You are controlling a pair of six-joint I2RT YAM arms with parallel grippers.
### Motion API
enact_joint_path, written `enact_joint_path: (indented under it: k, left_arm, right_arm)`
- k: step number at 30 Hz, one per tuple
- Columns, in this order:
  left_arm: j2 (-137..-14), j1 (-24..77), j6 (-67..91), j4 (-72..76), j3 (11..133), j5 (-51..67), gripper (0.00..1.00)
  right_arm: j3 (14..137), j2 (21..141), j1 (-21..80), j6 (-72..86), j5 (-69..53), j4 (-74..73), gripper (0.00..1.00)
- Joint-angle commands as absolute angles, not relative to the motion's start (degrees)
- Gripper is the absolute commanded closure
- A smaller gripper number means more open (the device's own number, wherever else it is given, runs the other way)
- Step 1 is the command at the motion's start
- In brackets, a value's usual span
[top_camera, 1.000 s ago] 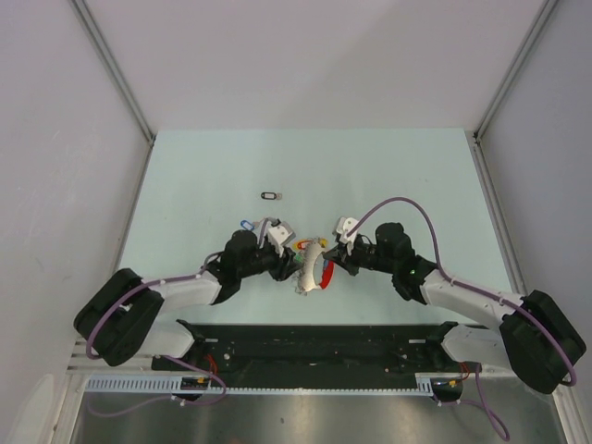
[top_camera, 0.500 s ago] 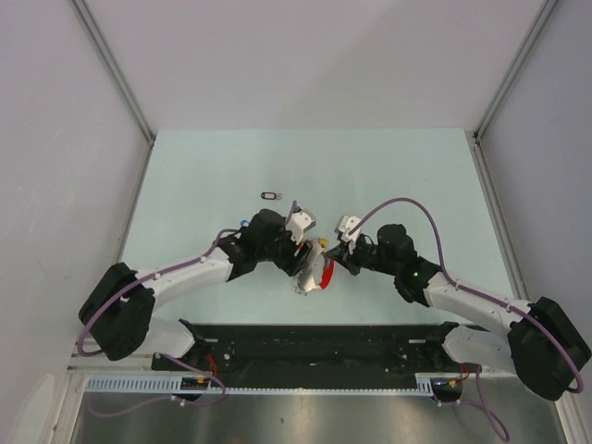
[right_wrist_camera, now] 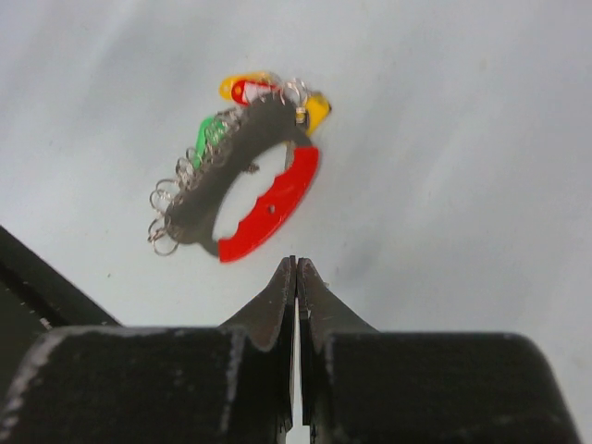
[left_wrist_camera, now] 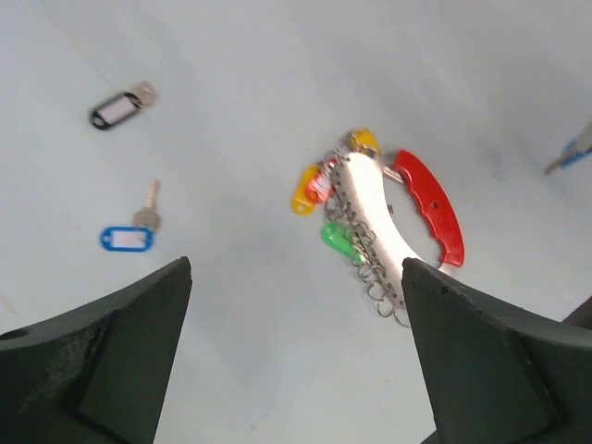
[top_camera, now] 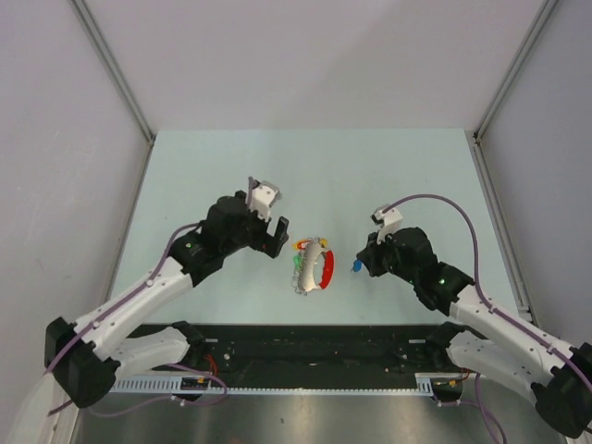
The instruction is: Put the keys on the keyring
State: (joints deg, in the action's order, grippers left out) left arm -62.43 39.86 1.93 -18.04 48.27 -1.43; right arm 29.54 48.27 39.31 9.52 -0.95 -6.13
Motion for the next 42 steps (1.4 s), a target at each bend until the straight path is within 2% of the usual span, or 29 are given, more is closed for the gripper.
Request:
enact_joint_path:
  k: [1,7,11,17,22,28,32,33,36,39,42]
  left_arm:
    - [-55.6,37.2,0.2,-22.5,51.1,-3.2,0.00]
    - [-47.8,34.5,-4.4,-23.1,45.6,-5.2,0.00]
    - [-45.0,33.7,-4.2,-21.4,42.4,-5.2,0.00]
    - [-43.7,33.0,-5.2,-21.5,41.8,-6.2,0.00]
    - [-43.2,32.4,-5.5,-21.6,41.3,-8.8,0.00]
    - [-43.6,31.7,-5.7,-21.4,41.3,-8.5,0.00]
    - [-43.9,31.5,-5.6,-21.6,41.3,-8.7,0.00]
    - [-43.9,31.3,-5.5,-21.6,41.3,-9.0,0.00]
    - [-43.7,30.8,-5.2,-21.5,41.3,-9.6,0.00]
    - [-43.2,29.8,-4.6,-21.2,41.2,-10.0,0.00]
    - [-42.9,28.7,-4.1,-21.0,41.3,-10.2,0.00]
  right_arm:
    - [35.5,49.4,40.1,23.5,2.2,-25.2,1.00]
    - [37.1,55.4,39.3,27.2,4.8,-29.3,1.00]
    - [37.8,65.4,32.5,23.9,1.7,-21.0,1.00]
    - [40.5,78.4,30.6,16.9,7.6,-7.3,1.00]
    - [40.8,83.2,29.4,12.8,10.0,2.9,1.00]
    - [41.1,86.3,28.6,11.8,8.7,5.6,1.00]
    - [41.2,85.3,28.7,11.1,7.7,4.7,0.84]
    - [41.2,84.6,28.8,10.8,7.0,4.4,0.74]
    - [41.5,80.3,30.5,8.5,6.9,2.3,0.60]
    - [42.4,76.0,32.8,7.2,5.5,0.3,0.55]
    - [42.5,73.7,36.4,8.4,1.6,-1.7,0.55]
